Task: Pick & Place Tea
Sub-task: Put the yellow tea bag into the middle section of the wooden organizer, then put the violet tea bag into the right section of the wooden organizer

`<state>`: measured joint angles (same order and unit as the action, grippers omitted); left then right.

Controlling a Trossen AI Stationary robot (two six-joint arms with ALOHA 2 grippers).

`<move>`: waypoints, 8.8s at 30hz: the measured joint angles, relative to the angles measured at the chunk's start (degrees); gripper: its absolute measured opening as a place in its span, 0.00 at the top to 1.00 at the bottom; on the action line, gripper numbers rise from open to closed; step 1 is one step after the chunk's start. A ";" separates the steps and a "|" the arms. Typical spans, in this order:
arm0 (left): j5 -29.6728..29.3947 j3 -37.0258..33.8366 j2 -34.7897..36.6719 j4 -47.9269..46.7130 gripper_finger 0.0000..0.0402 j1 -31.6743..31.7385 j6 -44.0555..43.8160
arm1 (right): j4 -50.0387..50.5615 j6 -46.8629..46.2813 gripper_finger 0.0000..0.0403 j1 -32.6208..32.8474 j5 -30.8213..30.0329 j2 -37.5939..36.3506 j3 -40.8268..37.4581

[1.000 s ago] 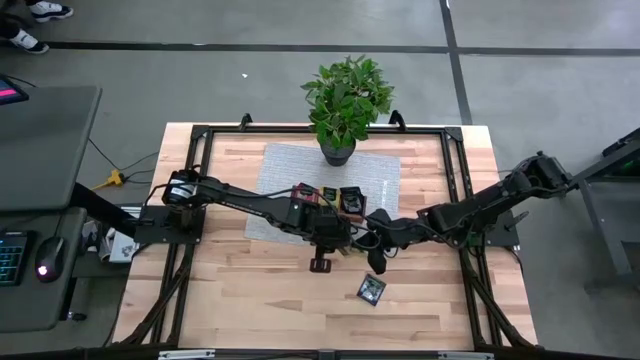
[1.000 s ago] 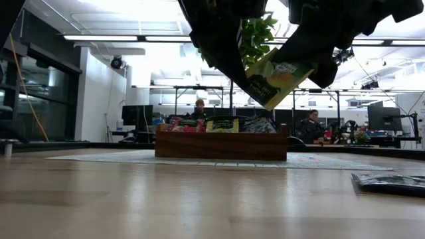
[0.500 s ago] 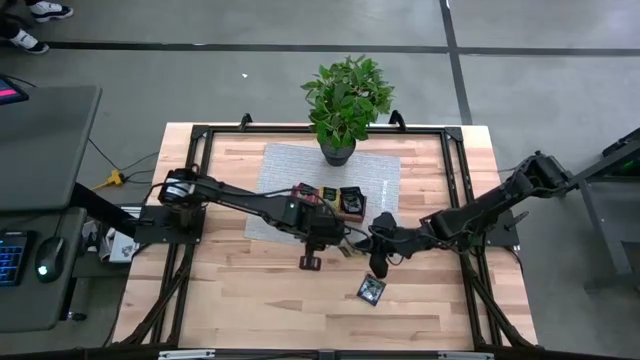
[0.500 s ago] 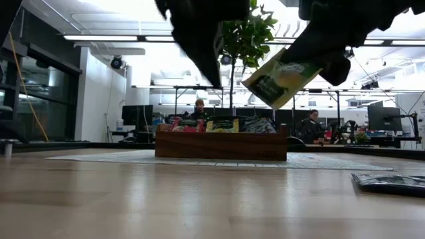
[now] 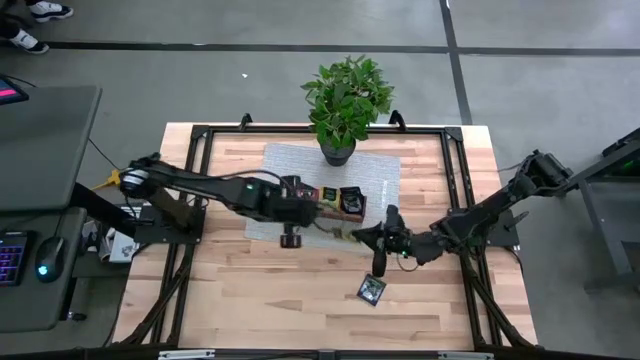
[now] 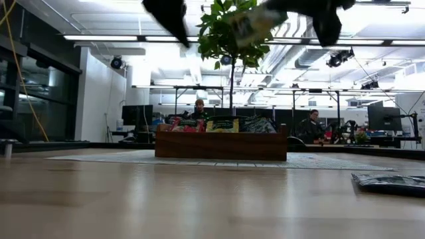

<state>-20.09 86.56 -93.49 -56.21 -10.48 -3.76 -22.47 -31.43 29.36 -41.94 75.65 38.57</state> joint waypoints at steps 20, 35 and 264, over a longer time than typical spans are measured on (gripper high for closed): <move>8.32 -17.88 21.22 61.14 1.00 0.37 -0.54 | -50.78 46.18 1.00 -3.60 10.85 -2.84 2.99; 15.16 -17.90 18.10 88.17 0.70 1.49 -0.84 | -25.50 52.45 1.00 -8.86 28.07 -3.16 25.07; 16.77 -14.21 -4.69 44.44 0.98 -4.55 12.90 | 56.77 -37.62 0.58 8.51 4.21 -17.22 8.78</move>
<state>-3.32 72.36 -98.19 -11.77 -15.03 9.15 34.30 -69.05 37.87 -37.74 58.43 47.35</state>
